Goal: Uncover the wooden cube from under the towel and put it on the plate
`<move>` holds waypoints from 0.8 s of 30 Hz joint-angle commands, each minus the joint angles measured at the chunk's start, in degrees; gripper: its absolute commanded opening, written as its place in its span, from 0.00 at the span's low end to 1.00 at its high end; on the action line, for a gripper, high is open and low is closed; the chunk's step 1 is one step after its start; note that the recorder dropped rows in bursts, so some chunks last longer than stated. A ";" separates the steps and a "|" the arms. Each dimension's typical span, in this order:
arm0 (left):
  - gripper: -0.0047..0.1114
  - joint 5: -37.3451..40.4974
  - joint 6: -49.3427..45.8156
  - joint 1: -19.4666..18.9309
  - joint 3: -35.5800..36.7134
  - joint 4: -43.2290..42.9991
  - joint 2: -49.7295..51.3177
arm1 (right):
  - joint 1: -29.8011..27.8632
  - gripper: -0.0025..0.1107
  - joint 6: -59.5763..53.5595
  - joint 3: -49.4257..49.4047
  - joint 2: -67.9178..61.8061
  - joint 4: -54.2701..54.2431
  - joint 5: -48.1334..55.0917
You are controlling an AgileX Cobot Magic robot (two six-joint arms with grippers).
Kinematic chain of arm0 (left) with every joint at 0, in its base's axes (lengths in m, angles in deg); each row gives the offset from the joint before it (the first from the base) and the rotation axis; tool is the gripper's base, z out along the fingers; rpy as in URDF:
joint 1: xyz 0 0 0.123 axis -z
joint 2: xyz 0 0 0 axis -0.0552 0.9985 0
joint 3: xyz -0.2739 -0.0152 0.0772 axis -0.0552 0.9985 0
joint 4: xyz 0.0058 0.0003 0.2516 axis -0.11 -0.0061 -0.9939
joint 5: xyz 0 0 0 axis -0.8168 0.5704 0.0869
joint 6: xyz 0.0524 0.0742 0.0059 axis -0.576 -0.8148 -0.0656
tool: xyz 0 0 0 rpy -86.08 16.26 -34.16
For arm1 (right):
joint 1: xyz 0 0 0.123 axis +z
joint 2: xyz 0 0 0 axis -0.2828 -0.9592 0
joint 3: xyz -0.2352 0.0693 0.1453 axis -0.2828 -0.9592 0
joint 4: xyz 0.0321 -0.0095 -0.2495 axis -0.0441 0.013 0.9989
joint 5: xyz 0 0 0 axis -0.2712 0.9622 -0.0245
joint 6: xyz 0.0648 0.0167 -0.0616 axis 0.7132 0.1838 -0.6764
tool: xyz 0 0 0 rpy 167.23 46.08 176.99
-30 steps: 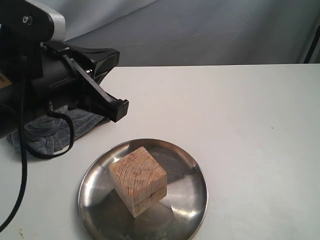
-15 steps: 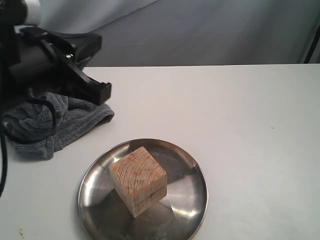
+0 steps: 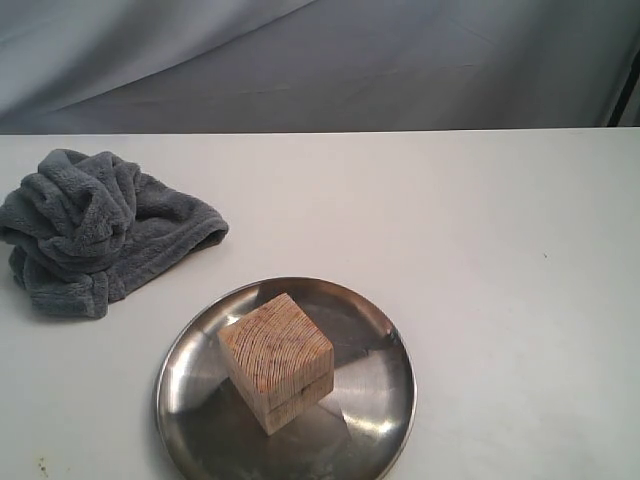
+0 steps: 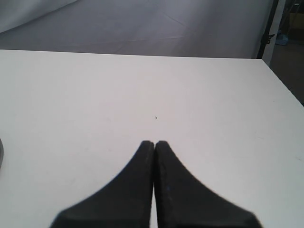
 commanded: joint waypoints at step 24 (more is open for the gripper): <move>0.04 0.36 4.52 -13.48 26.03 1.59 -40.20 | 0.08 0.02 -0.08 -0.19 0.23 -0.28 -0.48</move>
